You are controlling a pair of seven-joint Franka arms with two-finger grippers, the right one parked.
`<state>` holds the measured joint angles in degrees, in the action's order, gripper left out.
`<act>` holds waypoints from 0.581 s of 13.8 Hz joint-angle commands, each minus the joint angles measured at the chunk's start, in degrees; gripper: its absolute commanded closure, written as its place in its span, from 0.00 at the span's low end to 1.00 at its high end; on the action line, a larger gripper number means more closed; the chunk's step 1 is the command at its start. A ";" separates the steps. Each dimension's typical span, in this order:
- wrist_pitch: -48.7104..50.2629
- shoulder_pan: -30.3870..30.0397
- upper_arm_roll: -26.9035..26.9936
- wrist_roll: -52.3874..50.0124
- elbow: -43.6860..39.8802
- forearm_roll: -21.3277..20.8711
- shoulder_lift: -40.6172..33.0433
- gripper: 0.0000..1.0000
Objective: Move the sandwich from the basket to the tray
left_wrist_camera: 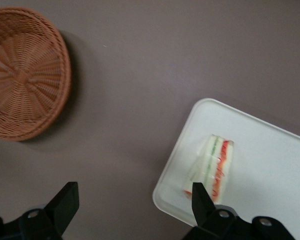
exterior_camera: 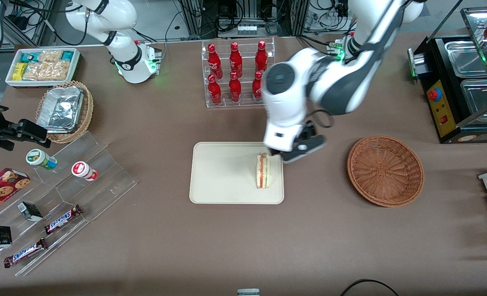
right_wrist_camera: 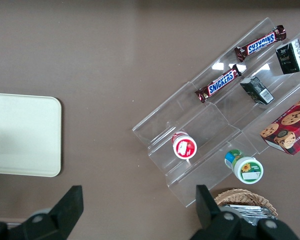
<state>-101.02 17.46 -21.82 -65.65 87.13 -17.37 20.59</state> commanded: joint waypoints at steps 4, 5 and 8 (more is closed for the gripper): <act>0.39 -13.40 -0.07 14.83 10.51 4.97 -12.23 0.00; 0.73 -15.77 -0.07 17.72 10.87 6.02 -13.46 0.00; 3.02 -22.45 -0.07 27.91 11.04 9.10 -16.54 0.00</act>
<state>-98.99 -0.77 -21.34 -43.54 95.96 -10.78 8.03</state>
